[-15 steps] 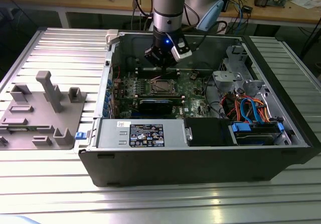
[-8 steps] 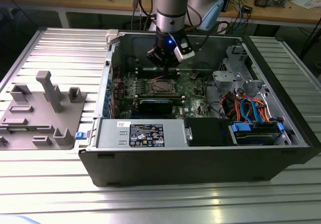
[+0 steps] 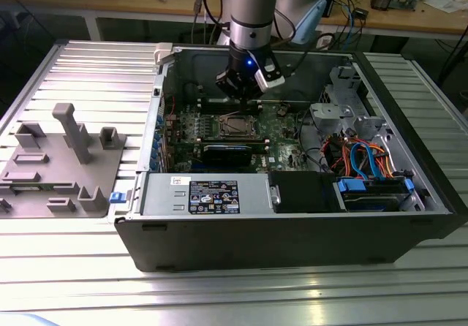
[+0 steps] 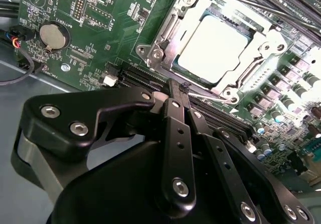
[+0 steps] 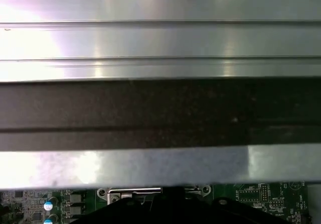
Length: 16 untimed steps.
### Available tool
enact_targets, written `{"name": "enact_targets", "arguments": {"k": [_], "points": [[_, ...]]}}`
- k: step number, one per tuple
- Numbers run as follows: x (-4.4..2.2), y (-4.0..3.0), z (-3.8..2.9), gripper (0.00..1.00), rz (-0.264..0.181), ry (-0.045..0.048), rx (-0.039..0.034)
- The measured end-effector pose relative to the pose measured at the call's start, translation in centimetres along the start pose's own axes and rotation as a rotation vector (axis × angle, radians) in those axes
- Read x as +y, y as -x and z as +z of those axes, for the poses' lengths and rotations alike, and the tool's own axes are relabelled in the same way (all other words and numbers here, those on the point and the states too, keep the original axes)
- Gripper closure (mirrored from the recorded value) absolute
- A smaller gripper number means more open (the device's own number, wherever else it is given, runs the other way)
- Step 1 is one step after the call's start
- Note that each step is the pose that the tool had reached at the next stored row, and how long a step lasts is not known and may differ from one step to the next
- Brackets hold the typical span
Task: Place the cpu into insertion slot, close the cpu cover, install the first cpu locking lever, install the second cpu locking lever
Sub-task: 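Install the first cpu locking lever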
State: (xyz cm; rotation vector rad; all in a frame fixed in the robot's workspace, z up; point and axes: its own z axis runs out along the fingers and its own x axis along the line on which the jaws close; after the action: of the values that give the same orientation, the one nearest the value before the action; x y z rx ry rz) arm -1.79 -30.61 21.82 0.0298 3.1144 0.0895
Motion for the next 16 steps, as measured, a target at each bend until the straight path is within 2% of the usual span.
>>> {"name": "enact_targets", "arguments": {"k": [16], "points": [[-0.06, 0.06, 1.09, 0.89, 0.0, 0.0019, 0.0004]]}}
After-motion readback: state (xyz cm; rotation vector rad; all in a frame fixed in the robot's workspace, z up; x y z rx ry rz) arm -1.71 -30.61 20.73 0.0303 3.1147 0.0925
